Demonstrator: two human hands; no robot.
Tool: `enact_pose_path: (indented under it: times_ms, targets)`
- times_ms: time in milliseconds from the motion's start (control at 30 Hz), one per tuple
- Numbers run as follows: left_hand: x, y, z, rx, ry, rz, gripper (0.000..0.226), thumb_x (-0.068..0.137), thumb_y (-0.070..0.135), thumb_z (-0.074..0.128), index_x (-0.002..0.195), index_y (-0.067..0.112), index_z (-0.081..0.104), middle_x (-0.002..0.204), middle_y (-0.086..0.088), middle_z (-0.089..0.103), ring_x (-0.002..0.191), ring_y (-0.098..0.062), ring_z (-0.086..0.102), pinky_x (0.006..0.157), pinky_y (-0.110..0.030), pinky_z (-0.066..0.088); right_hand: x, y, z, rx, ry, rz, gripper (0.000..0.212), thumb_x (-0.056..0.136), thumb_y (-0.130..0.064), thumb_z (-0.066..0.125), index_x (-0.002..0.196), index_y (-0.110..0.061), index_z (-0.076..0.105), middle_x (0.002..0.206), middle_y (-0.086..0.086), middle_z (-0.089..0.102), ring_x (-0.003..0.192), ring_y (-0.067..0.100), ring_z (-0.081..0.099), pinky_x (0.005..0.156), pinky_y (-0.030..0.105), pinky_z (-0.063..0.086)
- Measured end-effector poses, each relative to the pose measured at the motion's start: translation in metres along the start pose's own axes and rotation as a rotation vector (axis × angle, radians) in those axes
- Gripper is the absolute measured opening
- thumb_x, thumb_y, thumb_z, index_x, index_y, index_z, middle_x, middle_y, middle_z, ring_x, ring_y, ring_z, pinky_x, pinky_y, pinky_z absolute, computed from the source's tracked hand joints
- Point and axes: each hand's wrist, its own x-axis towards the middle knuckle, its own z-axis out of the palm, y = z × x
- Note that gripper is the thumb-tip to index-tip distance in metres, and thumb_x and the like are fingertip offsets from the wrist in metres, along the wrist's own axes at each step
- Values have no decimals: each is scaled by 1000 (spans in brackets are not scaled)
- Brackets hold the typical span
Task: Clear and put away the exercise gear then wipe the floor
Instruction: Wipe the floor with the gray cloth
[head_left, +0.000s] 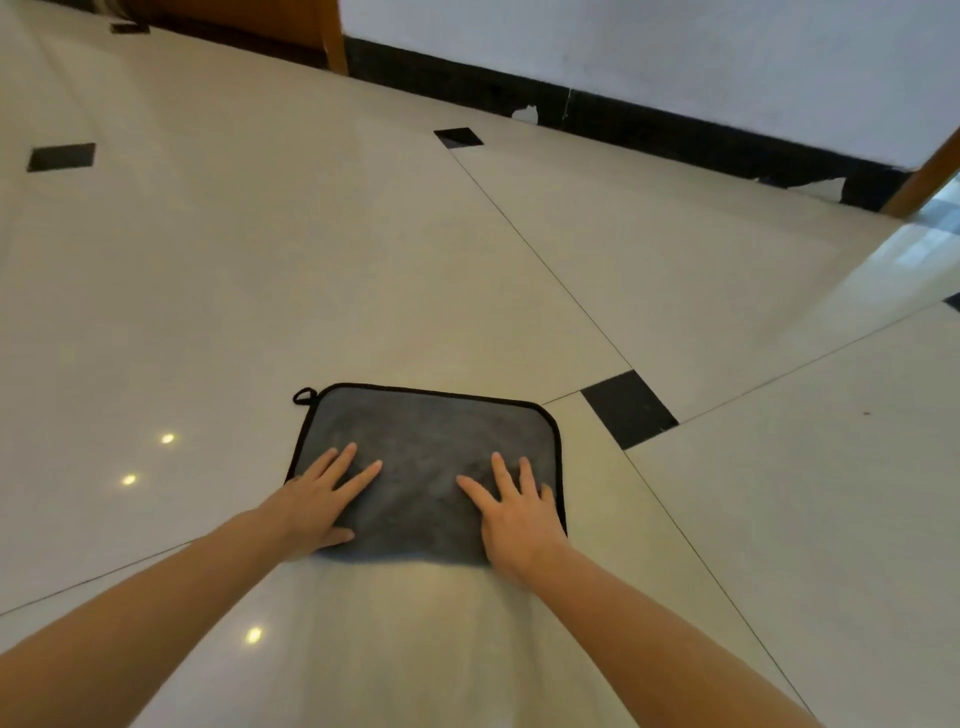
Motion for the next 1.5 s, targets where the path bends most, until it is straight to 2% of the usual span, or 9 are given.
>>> enact_pose_path:
  times_ms: [200, 367, 767, 1000, 1267, 1500]
  targets:
    - [65, -2, -41, -83, -38, -27, 88, 93, 42, 49, 145, 23, -19, 154, -10, -23, 144, -29, -13, 118, -38, 6, 50, 49, -38, 69, 32, 21, 55, 98, -31, 32, 147, -41, 9, 158, 4, -9, 143, 38, -10, 115, 56, 5]
    - [124, -5, -74, -77, -27, -53, 86, 92, 43, 49, 147, 27, -15, 155, -11, -21, 144, -31, -13, 118, -43, 6, 88, 74, -50, 142, 128, 70, 55, 97, -31, 33, 147, -40, 10, 158, 3, -10, 142, 37, -14, 113, 57, -5]
    - [218, -17, -136, -118, 23, -97, 81, 92, 44, 50, 149, 29, -7, 156, -10, -15, 144, -31, -10, 117, -43, 6, 184, 124, -108, 210, 163, 132, 64, 88, -21, 45, 144, -39, 20, 159, 0, -2, 144, 36, -7, 114, 60, 2]
    - [235, -6, -148, -38, -1, -187, 76, 96, 47, 36, 146, 28, -19, 155, -12, -21, 143, -33, -13, 116, -49, 11, 205, 133, -116, 136, 148, 148, 71, 90, -24, 43, 147, -44, 5, 159, 0, -7, 143, 35, -9, 113, 60, 1]
    - [236, -6, -137, -8, -5, -215, 73, 98, 47, 30, 145, 28, -22, 154, -14, -21, 143, -34, -12, 116, -49, 11, 188, 122, -111, 118, 104, 163, 73, 91, -19, 43, 147, -43, 2, 158, 0, -10, 143, 36, -11, 114, 59, 2]
    - [191, 13, -111, -7, -17, -177, 73, 98, 47, 31, 145, 29, -22, 154, -12, -23, 143, -33, -14, 116, -49, 10, 144, 105, -83, 111, 80, 161, 75, 92, -20, 45, 147, -43, 0, 158, 1, -12, 143, 36, -12, 114, 59, 2]
